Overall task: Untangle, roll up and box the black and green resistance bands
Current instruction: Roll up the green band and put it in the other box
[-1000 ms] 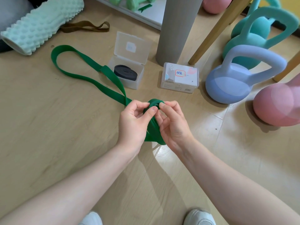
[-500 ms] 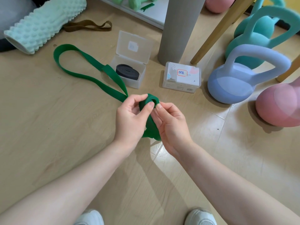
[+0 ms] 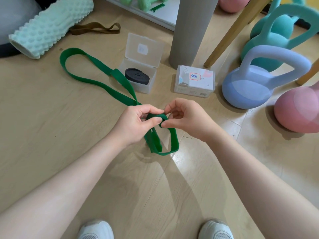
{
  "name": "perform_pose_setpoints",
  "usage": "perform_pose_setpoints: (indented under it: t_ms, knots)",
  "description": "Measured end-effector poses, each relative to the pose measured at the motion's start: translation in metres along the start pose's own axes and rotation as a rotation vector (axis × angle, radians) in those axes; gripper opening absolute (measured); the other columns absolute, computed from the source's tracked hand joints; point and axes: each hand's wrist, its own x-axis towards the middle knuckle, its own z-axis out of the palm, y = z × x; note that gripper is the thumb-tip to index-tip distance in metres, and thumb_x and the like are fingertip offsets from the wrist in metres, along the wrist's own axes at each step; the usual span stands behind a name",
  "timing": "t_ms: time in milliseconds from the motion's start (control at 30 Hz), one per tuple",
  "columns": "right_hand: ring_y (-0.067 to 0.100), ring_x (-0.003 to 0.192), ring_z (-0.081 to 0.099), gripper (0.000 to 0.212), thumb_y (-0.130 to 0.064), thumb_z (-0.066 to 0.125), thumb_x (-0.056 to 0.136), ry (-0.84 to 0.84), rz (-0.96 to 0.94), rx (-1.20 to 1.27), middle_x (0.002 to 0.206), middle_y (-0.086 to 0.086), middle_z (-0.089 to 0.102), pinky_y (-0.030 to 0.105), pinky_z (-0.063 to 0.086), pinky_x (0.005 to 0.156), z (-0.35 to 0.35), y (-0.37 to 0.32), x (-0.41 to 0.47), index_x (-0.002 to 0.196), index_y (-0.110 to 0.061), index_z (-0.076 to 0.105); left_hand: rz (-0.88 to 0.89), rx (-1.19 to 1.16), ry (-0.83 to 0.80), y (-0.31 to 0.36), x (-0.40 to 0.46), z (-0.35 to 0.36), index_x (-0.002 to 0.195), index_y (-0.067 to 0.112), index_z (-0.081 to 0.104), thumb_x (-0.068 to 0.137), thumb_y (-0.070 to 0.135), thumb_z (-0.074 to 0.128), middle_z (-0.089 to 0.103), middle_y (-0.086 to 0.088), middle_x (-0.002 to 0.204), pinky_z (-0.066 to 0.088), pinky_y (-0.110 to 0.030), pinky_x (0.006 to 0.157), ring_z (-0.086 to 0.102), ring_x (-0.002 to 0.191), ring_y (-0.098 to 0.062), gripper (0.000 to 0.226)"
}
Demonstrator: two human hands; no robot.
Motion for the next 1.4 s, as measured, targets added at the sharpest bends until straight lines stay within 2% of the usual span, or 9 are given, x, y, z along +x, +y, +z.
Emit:
perform_pose_setpoints:
  t_ms: [133,300,433,633,767,967,1133,1233,1400]
  knots:
    - [0.01,0.066,0.056,0.031,-0.013,0.083,0.064,0.055,-0.016,0.024,0.073,-0.005,0.062,0.031,0.051,0.07,0.01,0.004,-0.002,0.08,-0.018,0.057,-0.02,-0.02,-0.017,0.0,-0.003,0.0,0.088,0.031,0.066,0.082,0.0,0.064,0.07,0.009,0.089,0.051,-0.023,0.085,0.066,0.087,-0.006,0.031]
    - [0.014,0.067,0.061,0.028,-0.01,0.081,0.066,0.13,0.012,0.103,0.088,0.001,0.068,0.032,0.052,0.072,0.02,0.013,-0.008,0.079,-0.02,0.058,-0.231,-0.304,0.094,-0.008,-0.009,0.012,0.093,0.023,0.049,0.082,0.001,0.064,0.064,0.0,0.096,0.051,-0.026,0.08,0.064,0.082,-0.01,0.029]
    - [0.029,0.077,0.068,0.025,0.0,0.077,0.069,0.175,0.066,0.414,0.089,0.008,0.068,0.034,0.055,0.077,0.026,0.016,-0.014,0.078,-0.015,0.058,-0.224,-0.312,0.137,-0.01,-0.009,0.016,0.086,0.018,0.056,0.082,0.005,0.065,0.07,0.009,0.075,0.052,-0.024,0.077,0.065,0.073,-0.005,0.017]
    - [0.02,0.082,0.061,0.024,-0.001,0.073,0.067,0.27,0.064,0.856,0.083,0.006,0.062,0.034,0.051,0.083,0.028,0.017,-0.013,0.078,-0.013,0.055,-0.151,-0.509,0.245,-0.009,-0.012,0.029,0.088,0.014,0.055,0.081,-0.002,0.063,0.066,0.008,0.085,0.05,-0.018,0.076,0.064,0.081,-0.003,0.019]
    - [0.015,0.072,0.062,0.024,0.008,0.06,0.081,0.274,0.063,1.223,0.075,0.004,0.059,0.023,0.055,0.073,0.037,0.004,-0.01,0.078,-0.013,0.05,-0.122,-0.577,0.35,-0.001,-0.005,0.03,0.082,0.013,0.057,0.082,0.0,0.063,0.066,0.003,0.084,0.051,-0.023,0.08,0.064,0.081,-0.007,0.014]
    - [0.011,0.068,0.065,0.022,0.007,0.056,0.084,0.273,0.147,1.394,0.073,0.005,0.06,0.016,0.053,0.067,0.051,0.001,-0.014,0.077,-0.013,0.049,-0.094,-0.513,0.415,-0.001,-0.014,0.036,0.086,0.014,0.056,0.081,-0.002,0.064,0.062,-0.001,0.086,0.049,-0.016,0.077,0.062,0.077,-0.002,0.018]
    - [0.012,0.072,0.067,0.02,0.001,0.056,0.086,0.305,0.168,1.41,0.077,0.009,0.063,0.018,0.055,0.075,0.056,0.001,-0.014,0.073,-0.012,0.049,-0.088,-0.51,0.404,0.005,-0.017,0.04,0.09,0.012,0.055,0.079,-0.006,0.065,0.065,0.001,0.087,0.048,-0.012,0.074,0.065,0.08,-0.001,0.024]
    - [0.016,0.085,0.067,0.017,-0.006,0.052,0.092,0.264,0.1,1.344,0.087,0.009,0.067,0.022,0.053,0.085,0.057,0.004,-0.013,0.075,-0.01,0.053,-0.158,-0.479,0.434,0.002,-0.011,0.033,0.089,0.013,0.057,0.08,-0.001,0.066,0.067,-0.002,0.086,0.052,-0.022,0.078,0.066,0.081,-0.007,0.019]
    - [-0.004,0.084,0.062,0.013,-0.011,0.053,0.092,0.191,0.0,0.613,0.097,-0.006,0.067,0.01,0.046,0.077,0.037,0.022,-0.01,0.099,-0.016,0.063,-0.272,-0.578,0.433,0.002,-0.001,0.011,0.089,0.011,0.057,0.084,0.0,0.062,0.067,-0.009,0.088,0.051,-0.043,0.091,0.064,0.083,-0.021,0.013]
